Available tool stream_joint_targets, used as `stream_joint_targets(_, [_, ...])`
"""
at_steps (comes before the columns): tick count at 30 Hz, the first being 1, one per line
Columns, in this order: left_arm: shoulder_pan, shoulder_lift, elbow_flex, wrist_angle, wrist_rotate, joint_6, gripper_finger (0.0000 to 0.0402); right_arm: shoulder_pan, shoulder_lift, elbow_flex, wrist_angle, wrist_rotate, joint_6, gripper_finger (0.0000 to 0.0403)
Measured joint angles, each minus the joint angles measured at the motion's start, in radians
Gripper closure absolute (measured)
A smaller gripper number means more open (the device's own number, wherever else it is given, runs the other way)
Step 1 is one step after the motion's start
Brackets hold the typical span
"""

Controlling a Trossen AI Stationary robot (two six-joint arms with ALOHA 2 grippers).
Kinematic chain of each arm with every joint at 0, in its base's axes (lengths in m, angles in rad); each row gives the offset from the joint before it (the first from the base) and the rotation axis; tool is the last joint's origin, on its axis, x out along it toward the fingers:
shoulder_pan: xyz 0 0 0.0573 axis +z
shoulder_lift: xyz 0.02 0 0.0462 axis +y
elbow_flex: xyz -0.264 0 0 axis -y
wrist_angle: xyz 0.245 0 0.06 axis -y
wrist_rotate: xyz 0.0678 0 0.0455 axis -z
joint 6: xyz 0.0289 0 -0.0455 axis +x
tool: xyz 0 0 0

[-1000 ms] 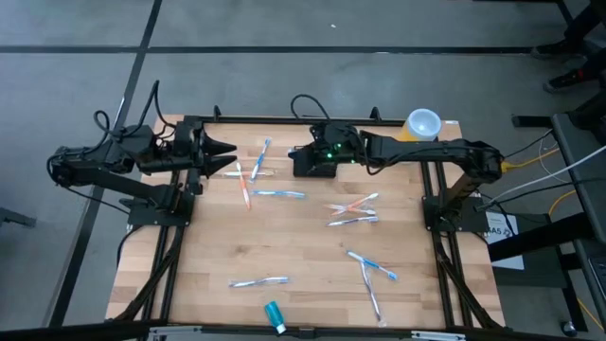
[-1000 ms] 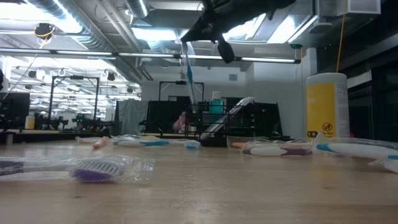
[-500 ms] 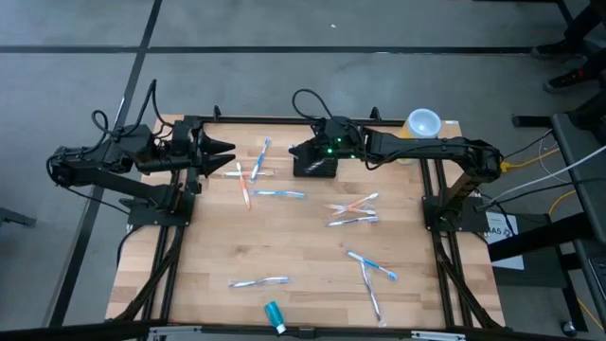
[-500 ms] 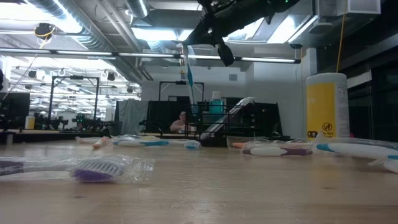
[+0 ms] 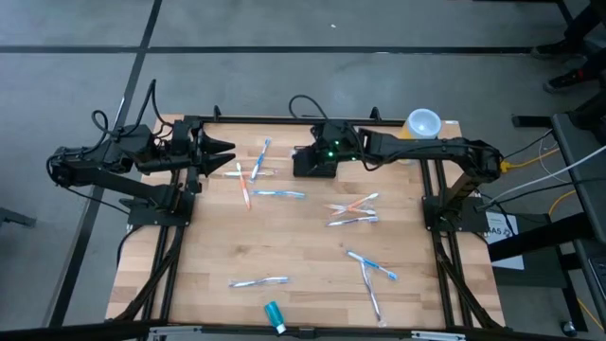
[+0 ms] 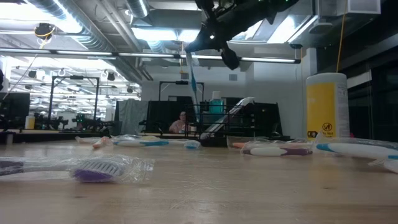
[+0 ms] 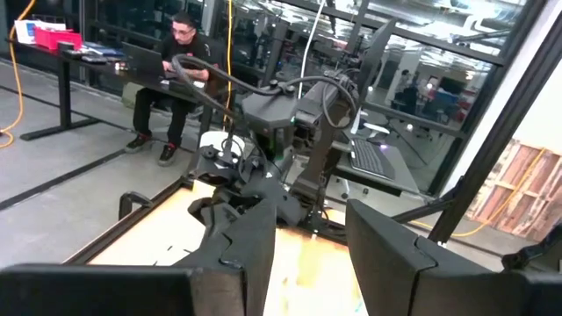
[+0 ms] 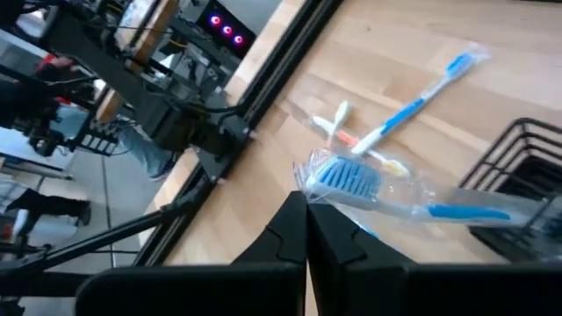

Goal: Pick & Place toothbrushing station
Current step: Put the blue toothbrush into the black mesh organizer, then put the orange toothbrush into the black mesh organizer

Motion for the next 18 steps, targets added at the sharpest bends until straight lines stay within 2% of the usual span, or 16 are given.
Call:
stream_joint_targets(4, [0.0,0.0,0.0,0.0,0.0,0.0,0.0268,0.008,0.0,0.0,0.002,0.0,0.002,0.0362])
stream_joint_targets(13, [0.0,0.0,0.0,0.001,0.0,-0.003,0.0268,0.01,-0.003,0.0,0.01,0.004,0.032,0.0216])
stream_joint_targets(18, [0.0,0.0,0.0,0.001,0.001,-0.01,0.0268,0.037,-0.056,0.0,-0.029,0.04,0.014,0.0185])
